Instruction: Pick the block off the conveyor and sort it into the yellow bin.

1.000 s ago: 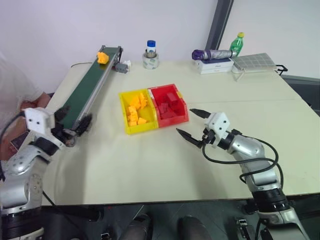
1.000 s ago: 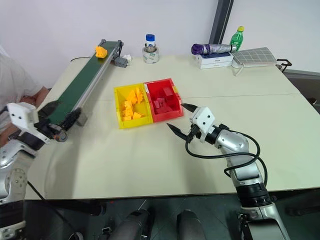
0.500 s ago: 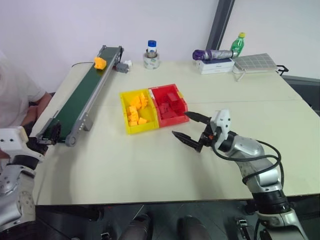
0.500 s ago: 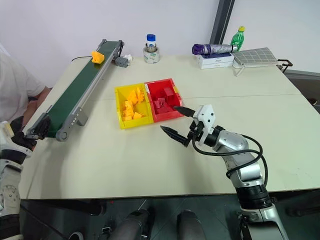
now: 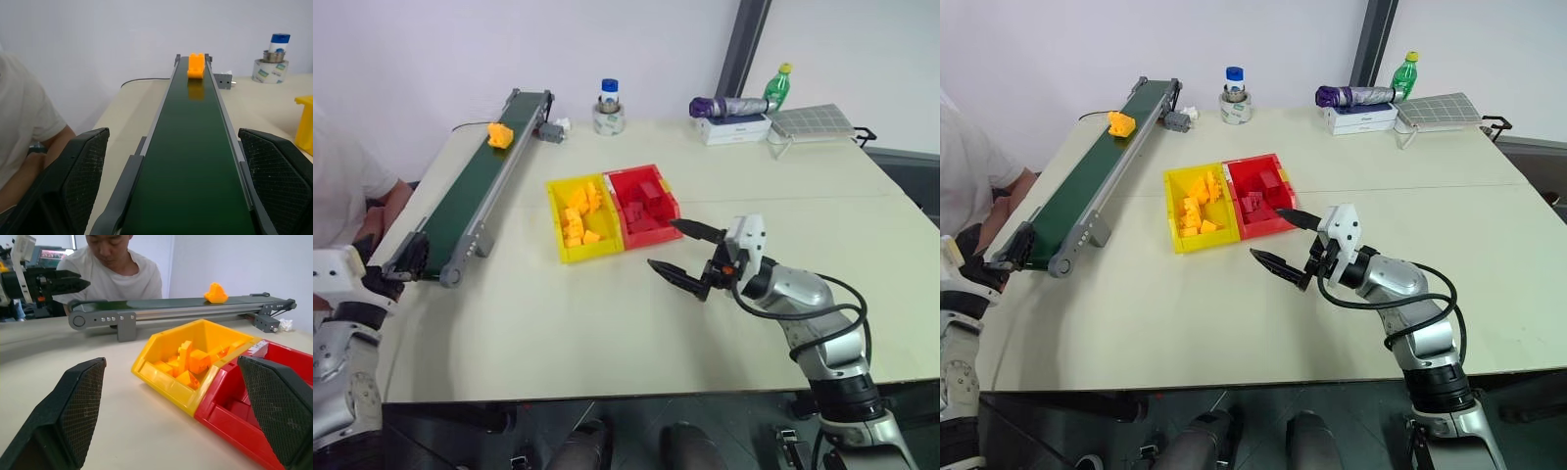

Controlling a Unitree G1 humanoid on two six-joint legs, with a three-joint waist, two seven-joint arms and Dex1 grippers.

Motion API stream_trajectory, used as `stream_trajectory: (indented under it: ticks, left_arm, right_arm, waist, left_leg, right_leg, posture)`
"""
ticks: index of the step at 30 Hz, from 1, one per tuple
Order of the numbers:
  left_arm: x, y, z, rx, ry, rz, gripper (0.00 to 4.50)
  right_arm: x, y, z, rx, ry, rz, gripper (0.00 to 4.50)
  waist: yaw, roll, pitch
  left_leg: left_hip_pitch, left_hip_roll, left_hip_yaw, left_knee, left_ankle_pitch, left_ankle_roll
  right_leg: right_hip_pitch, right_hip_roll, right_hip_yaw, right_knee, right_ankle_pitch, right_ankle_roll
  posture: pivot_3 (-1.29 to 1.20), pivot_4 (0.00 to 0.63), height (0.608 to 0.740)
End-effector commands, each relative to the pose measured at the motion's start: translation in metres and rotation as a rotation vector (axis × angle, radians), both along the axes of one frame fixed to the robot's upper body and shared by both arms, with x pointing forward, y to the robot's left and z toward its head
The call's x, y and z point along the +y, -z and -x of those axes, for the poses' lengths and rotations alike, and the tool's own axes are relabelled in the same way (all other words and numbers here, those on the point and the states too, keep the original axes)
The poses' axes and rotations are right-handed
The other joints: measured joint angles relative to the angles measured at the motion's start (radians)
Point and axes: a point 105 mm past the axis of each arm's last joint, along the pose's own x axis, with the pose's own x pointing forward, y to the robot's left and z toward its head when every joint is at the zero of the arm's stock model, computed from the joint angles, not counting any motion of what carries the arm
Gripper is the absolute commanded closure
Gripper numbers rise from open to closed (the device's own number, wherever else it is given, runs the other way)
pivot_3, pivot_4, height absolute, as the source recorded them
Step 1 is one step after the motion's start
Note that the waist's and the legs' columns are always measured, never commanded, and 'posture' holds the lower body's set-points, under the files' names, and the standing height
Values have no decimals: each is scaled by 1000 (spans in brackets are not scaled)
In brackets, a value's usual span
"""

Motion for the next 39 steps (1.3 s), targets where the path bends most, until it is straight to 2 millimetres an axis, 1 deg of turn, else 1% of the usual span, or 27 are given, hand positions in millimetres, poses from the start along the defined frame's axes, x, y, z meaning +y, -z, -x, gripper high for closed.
stream_trajectory:
  ticks: [1,10,13,17,22,26,28,31,34,35,36,39]
  left_arm:
    - [-1,-8,1,-28,0,-36,46]
    - [-1,-11,-5,-31,2,-39,46]
    - [-2,-15,-12,-29,15,-44,46]
    - [-4,-15,-27,21,29,-75,46]
    - [-11,-26,-56,45,59,-80,46]
    - [-11,-38,-93,64,48,-44,46]
    - [-14,-40,-108,82,36,-46,46]
    - [-24,-41,-127,105,39,-46,46]
    - [-31,-41,-139,123,36,-70,46]
    - [-30,-41,-142,129,14,-65,46]
    - [-29,-42,-145,134,-3,-59,46]
    - [-35,-42,-151,131,0,-40,46]
  right_arm:
    - [-4,-11,0,-57,12,-1,0]
    - [-3,-9,-1,-59,24,4,0]
    - [-3,-9,-2,-61,28,7,0]
    - [-3,-9,-3,-68,41,12,0]
    - [-3,-8,-4,-71,55,13,0]
    - [-1,-7,-6,-79,63,31,0]
    - [0,-7,-7,-82,69,29,0]
    - [0,-9,-6,-86,80,23,0]
    - [0,-7,-4,-83,84,27,0]
    - [-1,-7,-4,-81,91,26,0]
    - [-2,-7,-3,-80,97,25,0]
    - [-4,-6,-3,-79,109,28,0]
  waist:
    - [0,0,0]
    - [0,0,0]
    - [2,0,0]
    - [1,0,0]
    - [4,0,0]
    - [5,0,0]
    - [3,0,0]
    - [-1,0,0]
    - [-4,0,0]
    - [-5,0,0]
    - [-5,0,0]
    - [-4,0,0]
  left_leg:
    - [0,0,0,0,0,0]
    - [0,0,0,0,0,0]
    - [0,0,0,0,0,0]
    - [0,0,0,0,0,0]
    - [0,0,0,0,0,0]
    - [0,0,0,0,0,0]
    - [0,0,0,0,0,0]
    - [0,-1,0,0,1,1]
    - [0,-1,0,-1,1,3]
    - [0,-1,0,-1,1,3]
    - [0,0,0,-1,1,3]
    - [0,0,0,-1,1,3]
  right_leg:
    - [0,0,0,0,0,0]
    - [0,0,0,0,0,0]
    - [0,0,0,0,0,0]
    - [0,0,0,0,0,0]
    - [0,0,-1,0,2,3]
    - [0,0,-1,0,2,4]
    - [0,0,-1,0,2,4]
    - [0,0,-1,0,2,4]
    - [-1,0,-1,0,2,4]
    - [-1,0,-1,0,3,4]
    - [-1,0,-1,0,3,4]
    - [-1,0,-1,0,3,4]
  posture:
    - [0,150,740]
    - [0,150,740]
    - [0,150,740]
    - [0,150,740]
    - [0,150,740]
    - [0,150,740]
    - [0,150,740]
    - [0,150,740]
    - [0,150,740]
    - [0,150,740]
    - [0,150,740]
    - [0,150,740]
